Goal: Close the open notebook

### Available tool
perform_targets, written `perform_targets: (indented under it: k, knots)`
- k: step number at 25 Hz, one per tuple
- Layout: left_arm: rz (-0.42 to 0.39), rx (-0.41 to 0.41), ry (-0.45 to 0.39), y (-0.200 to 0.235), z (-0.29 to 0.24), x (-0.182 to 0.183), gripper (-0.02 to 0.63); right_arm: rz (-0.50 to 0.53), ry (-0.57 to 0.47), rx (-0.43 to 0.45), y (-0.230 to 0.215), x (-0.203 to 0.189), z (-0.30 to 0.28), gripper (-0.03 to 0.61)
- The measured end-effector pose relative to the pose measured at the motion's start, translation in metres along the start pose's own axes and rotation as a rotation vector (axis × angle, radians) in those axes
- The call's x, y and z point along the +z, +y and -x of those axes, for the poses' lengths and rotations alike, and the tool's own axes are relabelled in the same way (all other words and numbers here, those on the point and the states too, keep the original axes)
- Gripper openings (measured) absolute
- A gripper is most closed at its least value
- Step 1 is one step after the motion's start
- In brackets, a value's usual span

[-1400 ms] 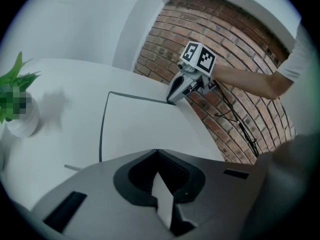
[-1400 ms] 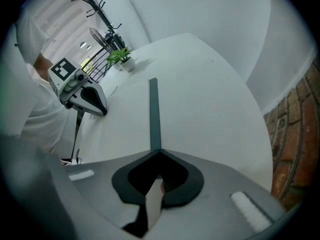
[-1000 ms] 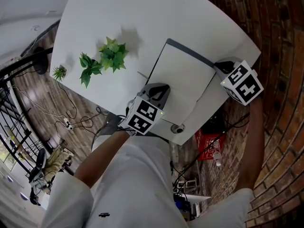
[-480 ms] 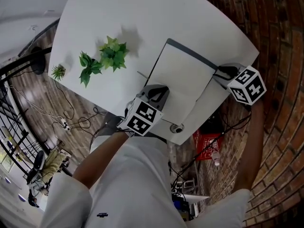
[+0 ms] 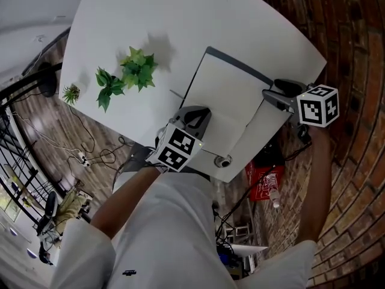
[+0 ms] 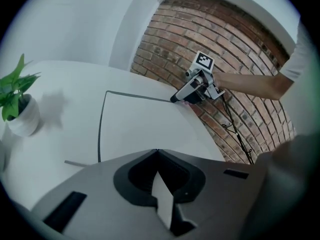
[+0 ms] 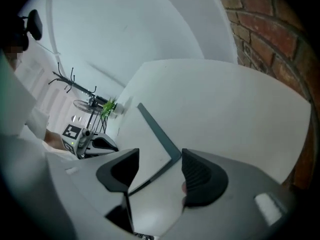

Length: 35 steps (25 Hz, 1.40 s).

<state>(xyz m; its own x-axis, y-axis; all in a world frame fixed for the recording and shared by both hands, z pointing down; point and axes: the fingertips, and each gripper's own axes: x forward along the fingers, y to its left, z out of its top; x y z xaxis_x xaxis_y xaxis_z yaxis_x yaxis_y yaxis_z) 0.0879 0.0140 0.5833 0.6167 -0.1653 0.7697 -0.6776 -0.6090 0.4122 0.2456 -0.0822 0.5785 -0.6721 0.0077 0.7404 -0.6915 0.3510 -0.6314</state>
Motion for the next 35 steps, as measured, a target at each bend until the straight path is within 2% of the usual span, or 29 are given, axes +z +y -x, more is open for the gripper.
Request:
perform_targets:
  k: [4, 7, 12, 16, 19, 24, 28, 35]
  knots:
    - [0.0, 0.004, 0.002, 0.002, -0.001, -0.001, 0.009, -0.034, 0.013, 0.014, 0.002, 0.001, -0.003, 0.281]
    - [-0.005, 0.0, 0.01, 0.002, -0.003, -0.002, 0.009, -0.086, -0.006, 0.066, 0.002, 0.002, -0.002, 0.281]
    - [-0.002, 0.01, 0.008, 0.002, -0.003, -0.003, 0.009, -0.078, 0.015, 0.099, 0.007, 0.003, -0.006, 0.27]
    - [0.002, 0.007, 0.013, 0.001, -0.003, -0.002, 0.009, -0.049, 0.024, 0.095, 0.01, 0.0, -0.01, 0.207]
    - [0.005, 0.005, 0.014, 0.001, -0.003, -0.001, 0.009, -0.017, 0.04, 0.061, 0.005, -0.002, -0.015, 0.123]
    - [0.006, 0.001, 0.013, 0.001, -0.003, -0.001, 0.009, -0.004, 0.014, 0.059, 0.007, -0.001, -0.014, 0.06]
    - [0.004, -0.001, 0.016, 0.0, 0.0, 0.0, 0.009, 0.005, -0.002, 0.064, 0.016, 0.0, -0.008, 0.052]
    - [-0.007, -0.019, -0.005, -0.005, 0.012, 0.005, 0.009, 0.063, -0.017, 0.018, 0.036, 0.001, 0.005, 0.051]
